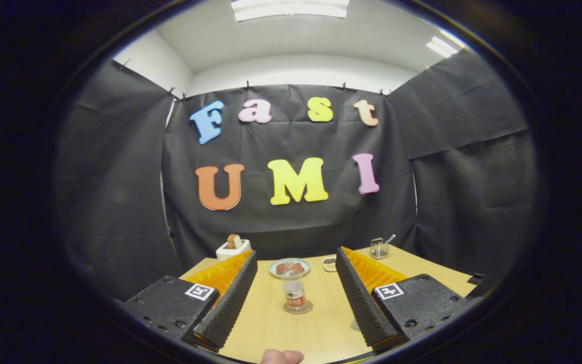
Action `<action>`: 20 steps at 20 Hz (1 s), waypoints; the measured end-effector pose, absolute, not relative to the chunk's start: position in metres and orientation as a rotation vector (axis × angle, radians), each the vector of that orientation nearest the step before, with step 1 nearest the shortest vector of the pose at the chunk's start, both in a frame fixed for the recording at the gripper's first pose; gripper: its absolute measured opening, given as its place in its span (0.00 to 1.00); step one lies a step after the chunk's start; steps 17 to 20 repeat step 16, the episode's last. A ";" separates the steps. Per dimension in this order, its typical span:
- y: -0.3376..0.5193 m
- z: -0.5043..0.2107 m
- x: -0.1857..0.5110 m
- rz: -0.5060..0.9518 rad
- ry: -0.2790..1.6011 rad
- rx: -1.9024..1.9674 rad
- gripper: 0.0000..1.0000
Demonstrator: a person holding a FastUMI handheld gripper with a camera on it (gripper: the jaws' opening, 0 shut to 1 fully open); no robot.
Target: Take the bottle from table, then pour the juice into the cup, finally place the bottle on the coaster
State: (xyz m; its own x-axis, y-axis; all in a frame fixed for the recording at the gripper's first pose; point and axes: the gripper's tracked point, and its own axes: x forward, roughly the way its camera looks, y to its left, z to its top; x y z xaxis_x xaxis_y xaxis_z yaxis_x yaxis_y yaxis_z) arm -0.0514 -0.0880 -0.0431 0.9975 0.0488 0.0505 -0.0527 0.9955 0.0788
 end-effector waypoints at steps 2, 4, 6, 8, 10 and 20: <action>-0.086 -0.042 -0.052 0.057 -0.051 0.072 0.99; -0.085 -0.044 -0.051 0.065 -0.044 0.071 0.99; -0.083 -0.043 -0.051 0.069 -0.043 0.073 0.99; -0.082 -0.042 -0.051 0.074 -0.045 0.077 0.99; -0.078 -0.040 -0.050 0.088 -0.049 0.087 0.99; -0.077 -0.035 -0.053 0.090 -0.057 0.084 0.99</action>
